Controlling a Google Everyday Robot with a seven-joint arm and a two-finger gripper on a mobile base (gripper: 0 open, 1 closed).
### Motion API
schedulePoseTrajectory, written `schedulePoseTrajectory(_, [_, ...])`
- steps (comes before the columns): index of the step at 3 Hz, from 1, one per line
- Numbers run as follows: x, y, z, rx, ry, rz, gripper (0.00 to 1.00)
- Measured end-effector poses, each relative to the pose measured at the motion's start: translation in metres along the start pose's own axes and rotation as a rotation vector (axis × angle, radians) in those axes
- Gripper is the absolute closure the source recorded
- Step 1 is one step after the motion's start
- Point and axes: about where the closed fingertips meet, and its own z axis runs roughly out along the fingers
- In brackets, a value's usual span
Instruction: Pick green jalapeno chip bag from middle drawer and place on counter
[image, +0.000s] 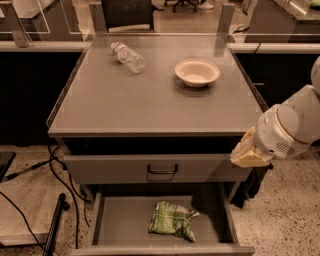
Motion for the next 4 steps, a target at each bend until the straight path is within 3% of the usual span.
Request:
schedulePoseTrajectory(1, [0.02,0.01,0.032,-0.023,-0.011,-0.001,1.0])
schedulePoseTrajectory(3, [0.047,0.027,0.129,-0.047,-0.142,0.008,1.0])
schedulePoseTrajectory(4, [0.048,0.027,0.129,-0.047,-0.142,0.008,1.0])
